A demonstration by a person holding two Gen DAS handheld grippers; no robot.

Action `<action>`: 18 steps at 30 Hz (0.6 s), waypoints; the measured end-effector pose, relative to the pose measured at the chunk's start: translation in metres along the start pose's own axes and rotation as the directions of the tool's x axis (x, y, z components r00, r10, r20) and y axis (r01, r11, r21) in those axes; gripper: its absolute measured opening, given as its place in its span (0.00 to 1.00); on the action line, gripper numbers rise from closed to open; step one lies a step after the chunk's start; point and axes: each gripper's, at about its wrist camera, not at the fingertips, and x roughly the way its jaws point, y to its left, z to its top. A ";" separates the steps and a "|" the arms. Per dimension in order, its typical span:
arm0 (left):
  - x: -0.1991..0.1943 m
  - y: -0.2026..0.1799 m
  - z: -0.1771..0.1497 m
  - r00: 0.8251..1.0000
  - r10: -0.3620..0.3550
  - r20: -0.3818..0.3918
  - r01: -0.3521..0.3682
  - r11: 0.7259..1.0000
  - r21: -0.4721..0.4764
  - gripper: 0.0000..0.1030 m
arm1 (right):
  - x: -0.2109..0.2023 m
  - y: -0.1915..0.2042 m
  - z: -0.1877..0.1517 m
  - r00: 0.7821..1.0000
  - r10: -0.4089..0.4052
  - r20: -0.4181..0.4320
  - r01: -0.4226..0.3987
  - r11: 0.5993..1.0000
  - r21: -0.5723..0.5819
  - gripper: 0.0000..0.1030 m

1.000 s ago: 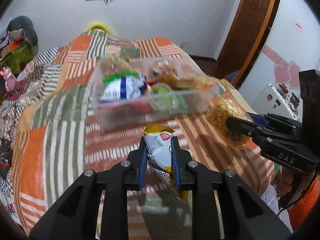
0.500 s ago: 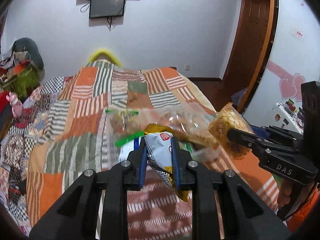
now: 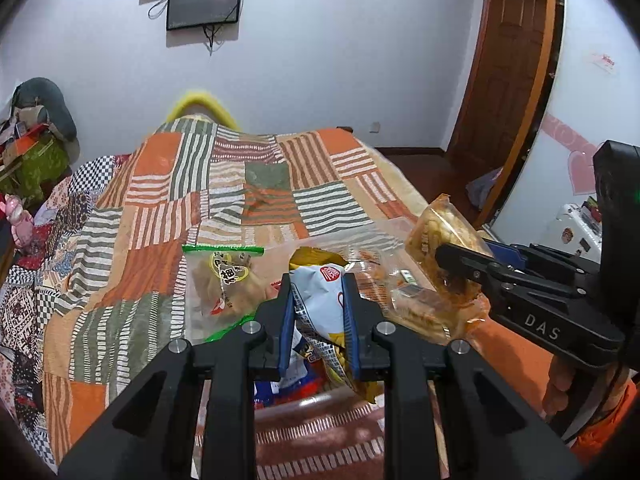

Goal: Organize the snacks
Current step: 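Carry the chip bag over the box with the left tool while the right tool carries the puff bag, then release the chip bag into the box with the left tool while the right tool releases the puff bag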

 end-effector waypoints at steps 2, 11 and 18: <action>0.008 0.002 0.000 1.000 0.004 -0.016 -0.004 1.000 -0.007 0.21 | 0.006 0.000 -0.001 1.000 -0.018 -0.008 0.018 1.000 -0.009 0.29; 0.028 0.007 -0.003 0.997 0.015 -0.071 -0.018 0.999 -0.043 0.27 | 0.012 -0.001 -0.001 1.000 -0.017 -0.022 0.017 1.000 -0.021 0.36; -0.003 0.005 0.000 1.000 0.010 -0.024 -0.011 0.999 -0.045 0.32 | -0.007 0.001 -0.002 1.000 -0.001 -0.010 0.001 0.999 -0.032 0.43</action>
